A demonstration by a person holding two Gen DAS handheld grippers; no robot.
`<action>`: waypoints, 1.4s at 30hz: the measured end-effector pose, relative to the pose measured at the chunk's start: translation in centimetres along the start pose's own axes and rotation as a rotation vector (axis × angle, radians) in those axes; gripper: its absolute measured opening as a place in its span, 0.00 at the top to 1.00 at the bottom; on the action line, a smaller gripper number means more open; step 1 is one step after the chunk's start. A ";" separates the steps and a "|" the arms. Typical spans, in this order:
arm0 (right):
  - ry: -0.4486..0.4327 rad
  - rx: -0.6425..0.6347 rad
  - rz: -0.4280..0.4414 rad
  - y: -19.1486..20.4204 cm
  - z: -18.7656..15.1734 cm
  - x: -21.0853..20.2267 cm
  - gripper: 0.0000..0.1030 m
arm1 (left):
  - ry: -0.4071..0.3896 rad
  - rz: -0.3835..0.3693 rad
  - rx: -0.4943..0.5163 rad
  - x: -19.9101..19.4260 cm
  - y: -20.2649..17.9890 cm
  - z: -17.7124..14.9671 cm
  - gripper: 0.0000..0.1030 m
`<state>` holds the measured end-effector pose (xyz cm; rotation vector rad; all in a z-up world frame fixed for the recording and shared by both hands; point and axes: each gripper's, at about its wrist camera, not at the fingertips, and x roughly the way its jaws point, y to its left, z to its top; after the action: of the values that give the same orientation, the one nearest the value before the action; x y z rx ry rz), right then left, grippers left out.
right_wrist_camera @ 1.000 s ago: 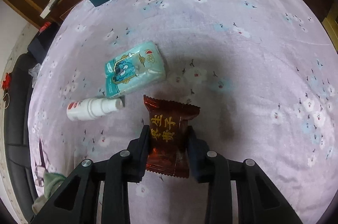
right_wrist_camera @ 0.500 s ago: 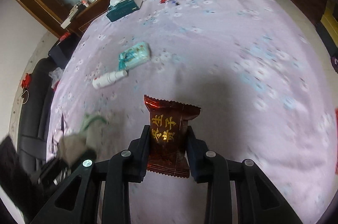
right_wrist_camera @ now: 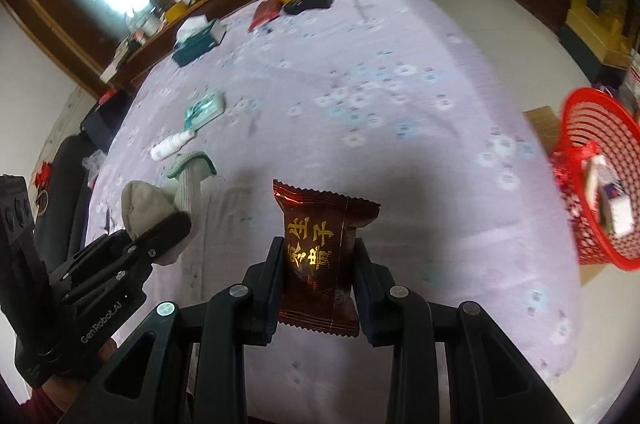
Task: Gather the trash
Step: 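Carry the sock and candy packet over the red wastebasket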
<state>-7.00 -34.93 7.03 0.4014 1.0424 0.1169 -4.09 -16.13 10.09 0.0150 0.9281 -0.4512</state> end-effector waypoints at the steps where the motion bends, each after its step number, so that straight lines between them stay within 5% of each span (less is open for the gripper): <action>1: -0.007 0.009 -0.001 -0.6 -0.1 -0.5 0.67 | -0.001 -0.002 0.005 0.0 -0.4 0.0 0.71; 13: -0.084 0.060 -0.004 -4.2 0.3 -4.3 0.67 | 0.000 -0.028 0.066 0.1 -4.8 1.2 0.71; 42: -0.155 0.092 0.011 -8.0 0.8 -8.2 0.67 | 0.001 -0.058 0.083 0.5 -8.8 2.5 0.71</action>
<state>-11.21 -44.83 11.08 0.4918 0.8951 0.0472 -5.30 -24.84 12.81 0.0635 0.9117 -0.5435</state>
